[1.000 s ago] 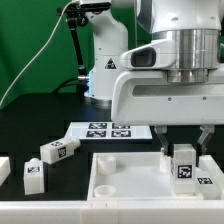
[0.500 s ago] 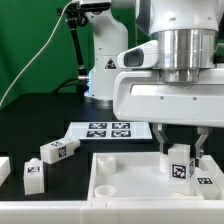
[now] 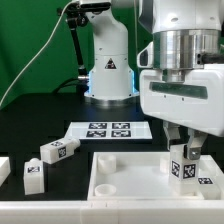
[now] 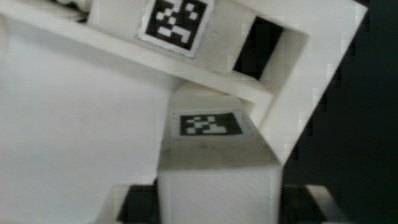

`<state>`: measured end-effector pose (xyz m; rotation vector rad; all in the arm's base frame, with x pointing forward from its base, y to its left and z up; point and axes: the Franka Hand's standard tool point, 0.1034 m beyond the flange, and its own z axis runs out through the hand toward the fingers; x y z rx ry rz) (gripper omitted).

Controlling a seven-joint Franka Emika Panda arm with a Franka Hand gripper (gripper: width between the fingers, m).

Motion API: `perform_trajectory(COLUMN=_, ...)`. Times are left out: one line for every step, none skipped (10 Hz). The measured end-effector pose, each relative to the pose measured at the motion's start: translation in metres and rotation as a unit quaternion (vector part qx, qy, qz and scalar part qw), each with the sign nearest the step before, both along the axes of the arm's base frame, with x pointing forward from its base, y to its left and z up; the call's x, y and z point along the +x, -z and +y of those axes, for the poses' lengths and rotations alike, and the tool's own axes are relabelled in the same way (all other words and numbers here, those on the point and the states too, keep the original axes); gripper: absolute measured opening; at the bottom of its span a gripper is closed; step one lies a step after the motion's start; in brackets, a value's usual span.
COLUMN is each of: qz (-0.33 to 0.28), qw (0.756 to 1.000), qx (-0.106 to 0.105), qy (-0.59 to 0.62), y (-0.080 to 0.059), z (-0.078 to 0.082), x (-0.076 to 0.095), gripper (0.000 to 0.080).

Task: Assemble one leg

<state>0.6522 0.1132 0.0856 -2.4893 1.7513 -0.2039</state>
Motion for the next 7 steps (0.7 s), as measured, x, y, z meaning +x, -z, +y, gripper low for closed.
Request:
perform_trajectory(qz=0.002, qw=1.000, qx=0.007, qy=0.026, y=0.000, z=-0.001, x=0.000, gripper=0.0281)
perform_trajectory(qz=0.002, qw=0.999, qx=0.012, qy=0.047, y=0.000, z=-0.001, x=0.000, gripper=0.0281)
perform_trajectory(qz=0.002, qw=0.999, qx=0.010, qy=0.036, y=0.000, z=-0.001, x=0.000, gripper=0.0281)
perform_trajectory(qz=0.002, qw=1.000, qx=0.007, qy=0.015, y=0.000, z=-0.001, x=0.000, gripper=0.0397)
perform_trajectory(qz=0.002, qw=1.000, qx=0.001, qy=-0.017, y=0.000, z=-0.001, x=0.000, gripper=0.0397)
perform_trajectory(qz=0.003, qw=0.998, qx=-0.011, qy=-0.069, y=0.001, z=0.003, x=-0.001, gripper=0.0534)
perform_trajectory(qz=0.003, qw=0.990, qx=-0.036, qy=-0.139, y=0.000, z=0.012, x=-0.002, gripper=0.0626)
